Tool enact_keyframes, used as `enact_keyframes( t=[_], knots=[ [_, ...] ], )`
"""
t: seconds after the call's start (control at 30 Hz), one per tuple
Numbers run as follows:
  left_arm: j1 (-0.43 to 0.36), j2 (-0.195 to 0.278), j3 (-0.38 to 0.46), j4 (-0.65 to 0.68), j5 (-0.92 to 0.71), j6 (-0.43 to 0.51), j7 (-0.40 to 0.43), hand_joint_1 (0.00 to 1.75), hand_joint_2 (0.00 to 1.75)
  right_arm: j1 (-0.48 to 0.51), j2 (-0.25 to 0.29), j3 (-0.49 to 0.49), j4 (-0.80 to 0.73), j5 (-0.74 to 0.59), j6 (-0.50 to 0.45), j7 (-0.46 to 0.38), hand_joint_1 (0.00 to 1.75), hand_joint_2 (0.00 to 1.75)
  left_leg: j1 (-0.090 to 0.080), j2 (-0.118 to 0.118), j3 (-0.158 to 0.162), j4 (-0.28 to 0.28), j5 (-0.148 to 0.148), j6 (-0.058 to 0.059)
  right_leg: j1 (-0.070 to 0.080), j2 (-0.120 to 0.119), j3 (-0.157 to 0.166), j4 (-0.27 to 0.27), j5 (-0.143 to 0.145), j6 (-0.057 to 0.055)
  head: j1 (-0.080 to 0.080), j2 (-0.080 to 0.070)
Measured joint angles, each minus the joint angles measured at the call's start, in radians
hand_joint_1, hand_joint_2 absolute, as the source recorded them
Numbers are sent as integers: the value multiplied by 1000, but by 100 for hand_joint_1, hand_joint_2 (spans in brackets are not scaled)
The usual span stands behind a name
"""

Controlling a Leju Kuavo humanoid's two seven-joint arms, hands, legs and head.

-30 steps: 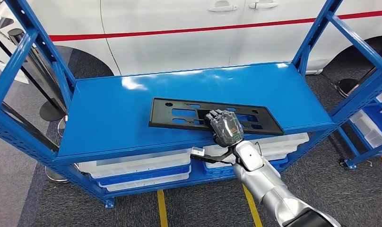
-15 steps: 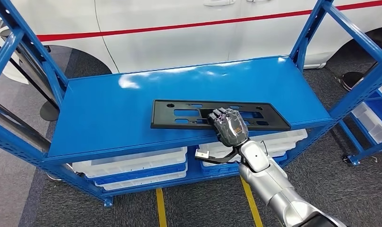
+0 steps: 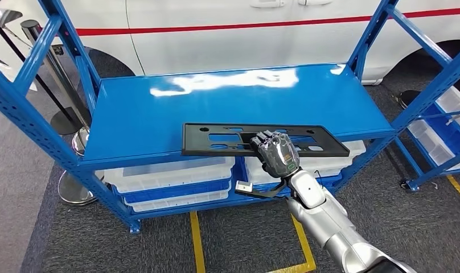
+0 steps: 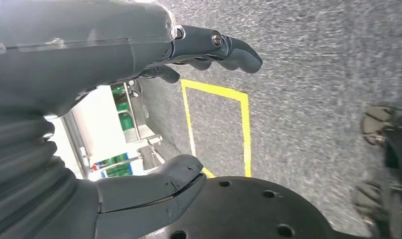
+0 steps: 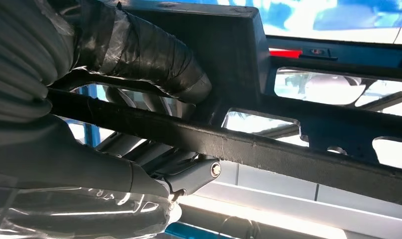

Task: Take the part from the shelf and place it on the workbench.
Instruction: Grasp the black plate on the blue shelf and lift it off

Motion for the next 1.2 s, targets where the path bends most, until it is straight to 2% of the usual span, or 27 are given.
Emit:
enact_keyframes(
  t=[0.03,0.07,0.13,0.2,0.27,0.3,0.33,0.4,0.43,0.47,0.5,0.53,0.57,0.6,0.67,0.7,0.77,0.8,0.83,0.87,0.93,0.97,1.0,1.03,1.1,1.17,1.2],
  knots=[
    [0,0,0,0,-1,0,0,0,175,1,0,0,-1,0,0,0,175,175,-6,0,-12,1,9,2,8,0,37,-29,24,-12,0,0],
    [0,0,0,0,-2,0,0,0,175,0,0,1,-3,0,0,1,175,175,-11,-1,-21,1,17,3,18,1,89,-89,41,-29,0,0],
    [-1,-4,0,0,-5,0,0,0,175,-2,-3,2,-14,1,0,2,175,175,-19,-1,-34,1,33,2,32,1,187,-228,37,-60,-1,0],
    [-1,-6,0,0,-8,-1,0,0,175,-4,-7,2,-25,2,0,2,175,175,-15,-1,-38,-3,50,-6,41,0,225,-297,26,-74,0,0],
    [-1,-4,0,0,-10,-1,0,0,175,-4,-9,3,-32,1,0,1,175,175,-12,-2,-41,-9,60,-17,40,-3,222,-319,50,-78,1,0],
    [-1,-4,0,0,-11,-1,0,0,175,-4,-9,3,-37,1,0,1,175,175,-12,-3,-47,-2,45,-24,35,-5,219,-332,64,-82,2,0],
    [-1,-3,1,1,-11,-1,0,0,175,-4,-9,3,-42,0,0,0,175,175,-12,-4,-56,21,13,-31,30,-8,212,-343,79,-83,2,0],
    [-1,-3,1,1,-12,-1,0,0,175,-3,-8,3,-49,-2,0,-1,175,175,-2,-3,-83,121,-85,-48,21,-10,187,-347,105,-82,1,0],
    [0,-2,1,1,-12,-1,0,0,175,-2,-8,3,-51,-3,0,-2,175,175,5,-3,-95,183,-120,-56,18,-11,170,-343,116,-78,1,0],
    [0,-2,1,1,-12,-1,0,0,175,-1,-8,3,-52,-4,0,-2,175,175,13,-2,-100,231,-131,-65,14,-13,151,-337,126,-73,1,0],
    [0,-1,2,1,-12,-1,0,0,175,-1,-8,3,-52,-5,0,-2,175,175,20,-2,-91,253,-120,-75,9,-14,132,-329,135,-67,1,0],
    [-1,0,2,1,-12,-1,0,0,175,-1,-8,3,-53,-7,0,-2,175,175,28,-1,-67,242,-92,-84,3,-15,111,-319,142,-60,1,0],
    [-1,1,3,1,-12,-1,0,0,175,-2,-9,3,-53,-9,0,-2,175,175,35,-1,-27,200,-63,-93,-3,-16,91,-306,149,-52,1,0],
    [-3,1,4,1,-12,-1,0,0,175,-3,-9,3,-53,-11,0,-2,175,175,40,-1,23,135,-58,-102,-7,-16,73,-293,155,-44,1,0],
    [-6,1,5,1,-12,-1,0,0,175,-8,-9,3,-50,-15,0,-2,175,175,39,-4,92,28,-77,-98,-10,-16,48,-274,167,-28,2,0],
    [-6,1,6,1,-11,-1,0,0,175,-12,-9,3,-48,-18,0,-3,175,175,35,-6,101,3,-89,-90,-10,-16,43,-272,177,-19,2,0],
    [-5,1,7,1,-11,-1,0,0,175,-20,-8,3,-35,-26,0,-5,175,175,33,-6,84,-2,-74,-64,-13,-14,38,-280,195,-5,2,0],
    [-5,2,7,1,-11,-1,0,0,175,-23,-8,4,-27,-30,0,-6,175,175,33,-4,74,-3,-61,-52,-15,-12,31,-276,183,0,2,0],
    [-5,3,8,2,-11,-1,0,0,175,-25,-8,4,-19,-33,0,-6,175,175,34,-2,61,-5,-47,-41,-16,-11,22,-255,149,4,3,0],
    [-5,3,9,2,-11,0,0,0,175,-26,-7,4,-13,-35,0,-6,175,175,34,0,47,-6,-32,-32,-16,-9,9,-213,98,5,3,0],
    [-5,4,12,2,-11,0,0,0,175,-28,-7,4,-6,-41,0,-7,175,175,28,0,14,-5,-6,-22,-14,-7,-13,-89,-4,7,3,0],
    [-4,4,14,2,-11,0,0,0,175,-29,-7,4,-3,-44,0,-9,175,175,25,1,-3,-5,7,-21,-13,-7,-16,-32,-25,7,3,0],
    [-4,4,16,2,-11,0,0,0,175,-30,-6,5,0,-48,0,-11,175,175,23,1,-18,-4,19,-20,-11,-6,-7,2,-23,5,3,0],
    [-3,4,19,2,-11,0,0,0,175,-30,-6,5,3,-50,0,-13,175,175,20,0,-34,-4,31,-20,-9,-5,17,4,-2,1,2,0],
    [-3,4,22,2,-11,0,0,0,175,-36,-3,6,6,-53,0,-16,175,175,16,-1,-60,-3,54,-23,-2,-3,115,-94,38,-14,2,0],
    [-3,4,24,2,-11,0,0,0,175,-49,0,6,8,-54,0,-16,175,175,11,-1,-74,-5,75,-31,7,-1,225,-247,22,-30,2,0],
    [-3,5,25,2,-11,0,0,0,175,-55,2,6,9,-54,0,-16,175,175,11,0,-76,-9,87,-35,12,0,254,-294,11,-35,2,0]
  ],
)
